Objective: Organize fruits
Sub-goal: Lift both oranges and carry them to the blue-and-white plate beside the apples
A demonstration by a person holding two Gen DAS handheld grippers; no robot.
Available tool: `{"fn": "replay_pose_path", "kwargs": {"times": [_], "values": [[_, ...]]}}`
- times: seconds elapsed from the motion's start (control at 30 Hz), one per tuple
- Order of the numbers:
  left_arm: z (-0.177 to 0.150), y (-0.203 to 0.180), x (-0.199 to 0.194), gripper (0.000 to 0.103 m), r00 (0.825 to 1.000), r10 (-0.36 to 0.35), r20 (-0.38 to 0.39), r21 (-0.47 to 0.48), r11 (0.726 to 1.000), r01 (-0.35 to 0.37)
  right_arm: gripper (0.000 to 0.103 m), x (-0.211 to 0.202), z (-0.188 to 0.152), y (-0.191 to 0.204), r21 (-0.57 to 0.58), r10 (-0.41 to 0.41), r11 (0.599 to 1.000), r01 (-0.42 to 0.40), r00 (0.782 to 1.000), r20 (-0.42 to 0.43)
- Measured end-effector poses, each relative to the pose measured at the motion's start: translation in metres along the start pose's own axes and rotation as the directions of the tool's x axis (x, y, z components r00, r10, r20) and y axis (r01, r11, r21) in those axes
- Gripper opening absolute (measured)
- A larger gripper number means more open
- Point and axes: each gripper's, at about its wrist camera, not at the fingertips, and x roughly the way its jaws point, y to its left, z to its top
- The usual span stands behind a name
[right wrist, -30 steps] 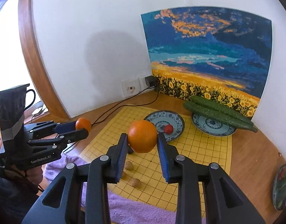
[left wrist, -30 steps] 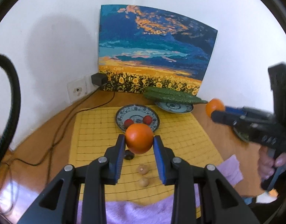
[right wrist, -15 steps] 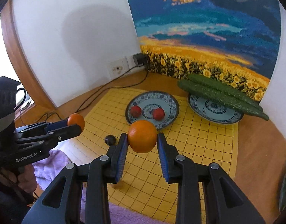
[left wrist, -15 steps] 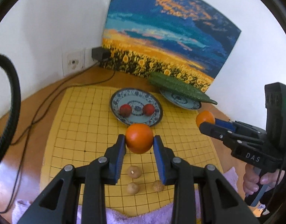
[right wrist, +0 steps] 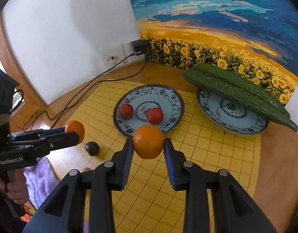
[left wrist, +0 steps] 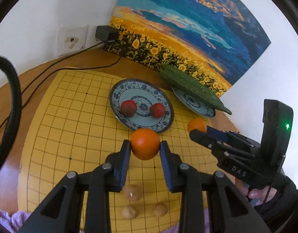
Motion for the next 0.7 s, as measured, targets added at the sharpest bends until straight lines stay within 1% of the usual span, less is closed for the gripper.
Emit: {"fn": "replay_pose_path", "kwargs": {"times": [0.1, 0.23, 0.43, 0.53, 0.67, 0.7], "values": [[0.008, 0.003, 0.014, 0.032, 1.0, -0.011, -0.021, -0.026, 1.0, 0.01, 0.033, 0.011, 0.003, -0.005, 0.0, 0.008, 1.0, -0.008, 1.0, -0.007], [0.018, 0.004, 0.03, 0.032, 0.999, -0.027, -0.028, -0.045, 0.999, 0.025, 0.033, 0.027, 0.007, -0.011, -0.005, 0.012, 1.0, -0.012, 1.0, -0.023], [0.029, 0.003, 0.06, 0.032, 0.997, 0.002, -0.084, -0.05, 0.999, -0.006, 0.033, 0.049, 0.016, -0.01, -0.027, 0.027, 0.999, -0.028, 0.998, -0.048], [0.03, 0.008, 0.068, 0.032, 0.995, -0.011, -0.101, -0.09, 0.996, 0.002, 0.033, 0.056, 0.018, -0.008, -0.036, 0.036, 0.999, -0.038, 0.997, -0.065], [0.028, 0.016, 0.074, 0.032, 0.993, -0.028, -0.11, -0.136, 0.991, 0.013, 0.033, 0.067, 0.018, -0.006, -0.058, 0.035, 0.997, -0.04, 0.995, -0.088], [0.029, 0.018, 0.074, 0.032, 0.994, -0.035, -0.107, -0.145, 0.989, 0.019, 0.033, 0.069, 0.018, -0.007, -0.061, 0.045, 0.997, -0.051, 0.994, -0.095]]}}
